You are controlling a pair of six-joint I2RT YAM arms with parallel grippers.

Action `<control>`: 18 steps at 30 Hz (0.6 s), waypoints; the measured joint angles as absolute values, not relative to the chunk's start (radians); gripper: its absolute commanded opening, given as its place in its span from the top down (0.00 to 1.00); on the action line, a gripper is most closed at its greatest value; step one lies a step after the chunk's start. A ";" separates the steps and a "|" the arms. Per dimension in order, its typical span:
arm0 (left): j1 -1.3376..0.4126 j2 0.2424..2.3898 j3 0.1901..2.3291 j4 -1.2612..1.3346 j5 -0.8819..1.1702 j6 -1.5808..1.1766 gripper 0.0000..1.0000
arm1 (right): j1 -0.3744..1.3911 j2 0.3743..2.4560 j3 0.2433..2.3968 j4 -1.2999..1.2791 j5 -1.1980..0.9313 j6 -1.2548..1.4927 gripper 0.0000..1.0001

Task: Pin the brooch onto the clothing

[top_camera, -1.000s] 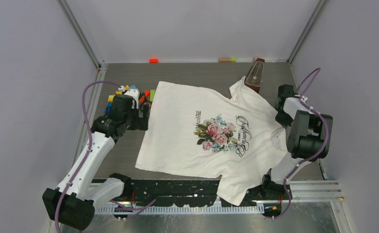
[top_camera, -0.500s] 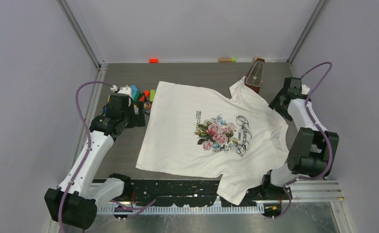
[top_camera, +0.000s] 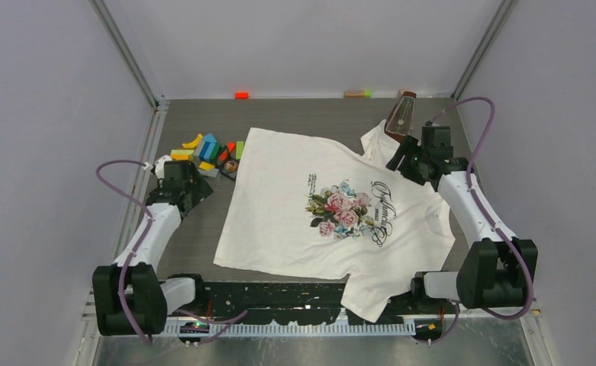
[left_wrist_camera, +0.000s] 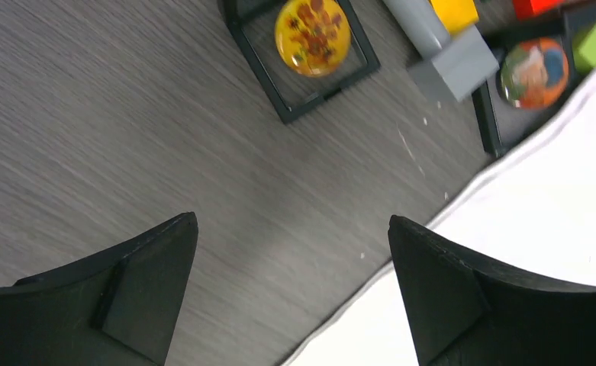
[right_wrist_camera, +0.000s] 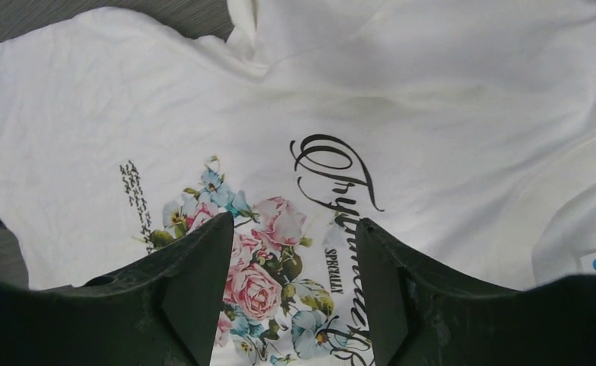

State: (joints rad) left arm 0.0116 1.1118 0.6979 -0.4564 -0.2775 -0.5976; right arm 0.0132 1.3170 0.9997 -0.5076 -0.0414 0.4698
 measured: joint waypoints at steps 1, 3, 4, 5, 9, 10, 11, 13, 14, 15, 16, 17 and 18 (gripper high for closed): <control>0.025 1.133 0.697 -0.438 -0.286 -0.610 0.01 | 0.022 1.305 0.994 -0.506 -0.058 0.474 0.37; 0.047 1.179 0.697 -0.390 -0.295 -0.633 0.03 | 0.041 1.285 0.985 -0.503 -0.088 0.481 0.38; 0.053 1.203 0.697 -0.368 -0.297 -0.646 0.06 | 0.051 1.278 0.983 -0.502 -0.103 0.485 0.38; 0.057 1.226 0.698 -0.348 -0.299 -0.653 0.09 | 0.060 1.272 0.983 -0.500 -0.117 0.487 0.39; 0.064 1.320 0.709 -0.291 -0.300 -0.677 0.23 | 0.084 1.266 0.983 -0.490 -0.168 0.495 0.42; 0.064 1.341 0.713 -0.279 -0.300 -0.678 0.24 | 0.086 1.266 0.983 -0.491 -0.176 0.496 0.42; 0.064 1.358 0.719 -0.267 -0.300 -0.680 0.25 | 0.088 1.266 0.983 -0.490 -0.184 0.497 0.42; 0.066 1.388 0.736 -0.250 -0.301 -0.678 0.25 | 0.091 1.266 0.983 -0.488 -0.193 0.500 0.43; 0.066 1.406 0.749 -0.242 -0.303 -0.676 0.25 | 0.093 1.266 0.983 -0.488 -0.197 0.500 0.43; 0.066 1.422 0.763 -0.236 -0.306 -0.673 0.25 | 0.095 1.266 0.983 -0.488 -0.199 0.500 0.43; 0.066 1.435 0.775 -0.230 -0.310 -0.673 0.25 | 0.096 1.266 0.983 -0.487 -0.201 0.500 0.43; 0.066 1.445 0.785 -0.221 -0.315 -0.672 0.25 | 0.098 1.266 0.983 -0.487 -0.203 0.500 0.43; 0.067 1.451 0.790 -0.213 -0.320 -0.672 0.25 | 0.100 1.266 0.983 -0.487 -0.204 0.500 0.43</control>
